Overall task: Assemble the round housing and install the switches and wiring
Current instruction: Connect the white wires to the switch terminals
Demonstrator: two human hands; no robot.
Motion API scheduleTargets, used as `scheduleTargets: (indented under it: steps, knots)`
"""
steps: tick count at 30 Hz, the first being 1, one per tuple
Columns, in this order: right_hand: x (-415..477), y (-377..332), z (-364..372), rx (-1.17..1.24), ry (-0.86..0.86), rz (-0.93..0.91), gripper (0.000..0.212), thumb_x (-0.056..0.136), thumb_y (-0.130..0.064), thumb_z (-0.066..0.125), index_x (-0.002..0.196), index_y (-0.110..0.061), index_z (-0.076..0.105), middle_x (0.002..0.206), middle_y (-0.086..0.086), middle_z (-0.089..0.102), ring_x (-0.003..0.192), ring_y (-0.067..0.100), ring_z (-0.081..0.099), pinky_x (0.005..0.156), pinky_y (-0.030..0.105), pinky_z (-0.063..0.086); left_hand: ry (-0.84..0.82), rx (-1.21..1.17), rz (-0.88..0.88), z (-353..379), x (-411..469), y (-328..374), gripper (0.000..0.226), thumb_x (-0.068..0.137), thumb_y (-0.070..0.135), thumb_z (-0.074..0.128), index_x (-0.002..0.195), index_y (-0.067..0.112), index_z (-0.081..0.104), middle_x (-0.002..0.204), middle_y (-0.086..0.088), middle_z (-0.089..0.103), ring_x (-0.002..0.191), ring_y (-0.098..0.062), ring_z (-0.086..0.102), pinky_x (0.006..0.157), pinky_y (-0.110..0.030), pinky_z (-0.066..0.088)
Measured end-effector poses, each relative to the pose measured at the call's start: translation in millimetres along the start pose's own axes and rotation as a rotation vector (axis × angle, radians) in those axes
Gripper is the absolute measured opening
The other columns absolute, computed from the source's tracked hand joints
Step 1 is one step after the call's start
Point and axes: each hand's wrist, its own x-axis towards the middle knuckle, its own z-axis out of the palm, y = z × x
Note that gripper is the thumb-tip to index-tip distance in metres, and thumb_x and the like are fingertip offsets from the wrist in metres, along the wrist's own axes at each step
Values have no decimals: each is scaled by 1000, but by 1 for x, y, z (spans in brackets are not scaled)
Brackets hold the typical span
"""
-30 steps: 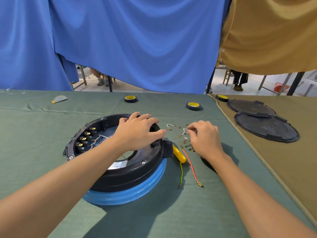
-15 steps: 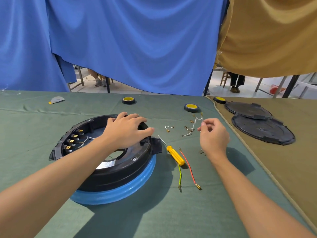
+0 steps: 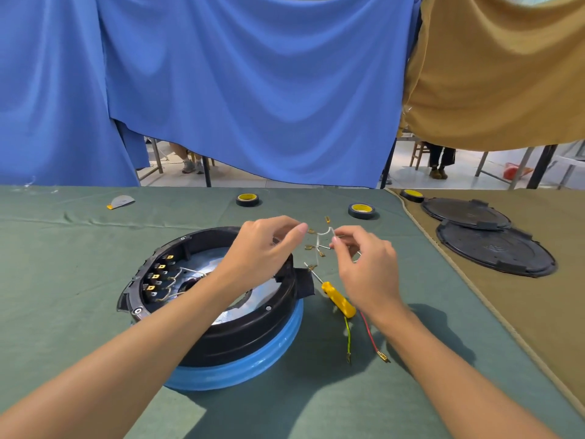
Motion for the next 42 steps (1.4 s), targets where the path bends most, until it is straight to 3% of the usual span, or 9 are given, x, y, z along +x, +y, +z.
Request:
scheduleTargets:
  steps: [6,13,18,21,24,29,32,36,42]
  knots:
    - [-4,-25,4,25,-5,-91,4,89,-17,68,92,-17,70,78,-7,71,73,17,64,82,30,39,-8,-197,1,-4,0,3,19,94,29,62,91,17,77,78,6,75,74,-8,69,76,-30,56]
    - [9,-38,6,-58,-37,-63,18,95,-33,58,107,-24,69,94,-17,67,99,6,53,91,24,21,57,-201,-15,-7,3,-4,18,94,19,64,84,12,77,70,6,74,68,-22,68,74,-41,56]
    - [27,-62,13,229,-226,197,8,91,-33,63,93,-27,69,85,-9,73,92,18,67,96,46,45,68,-253,9,-10,2,-5,23,94,15,62,77,26,73,67,10,72,65,-8,65,67,-27,52]
    - [30,-72,14,413,-177,341,11,88,-24,69,78,-27,67,71,-11,71,76,10,68,84,31,51,75,-290,1,-13,2,-4,18,95,17,62,82,21,75,72,6,74,68,-10,67,68,-28,53]
    - [35,-78,13,471,-142,409,16,87,-22,70,73,-27,67,69,-12,70,68,-2,65,87,38,47,63,-340,-39,-16,2,0,18,95,23,61,95,11,75,82,1,76,79,-15,71,81,-37,57]
    - [43,-77,5,289,-117,384,16,91,-33,64,76,-28,65,73,-13,71,90,12,65,99,50,38,141,-254,-111,-47,3,-10,19,92,30,66,107,20,71,98,6,74,94,-9,69,90,-34,54]
    - [42,-75,2,181,-211,324,14,92,-34,62,80,-28,66,74,-15,71,92,11,64,93,38,30,222,-146,-212,-81,-7,-34,15,91,32,67,100,23,74,94,8,74,89,-12,68,84,-31,51]
    - [37,-84,8,124,-365,224,15,91,-34,64,76,-32,67,69,-15,71,90,10,65,100,46,37,388,-93,-366,-112,-37,-73,6,91,27,67,87,26,70,90,6,72,95,-18,67,91,-37,50]
    - [30,-103,26,162,-560,150,13,92,-31,64,81,-31,70,74,-11,72,92,17,65,98,53,42,369,-364,-492,-102,-69,-96,10,95,26,61,91,26,70,88,13,72,85,-3,66,76,-20,48]
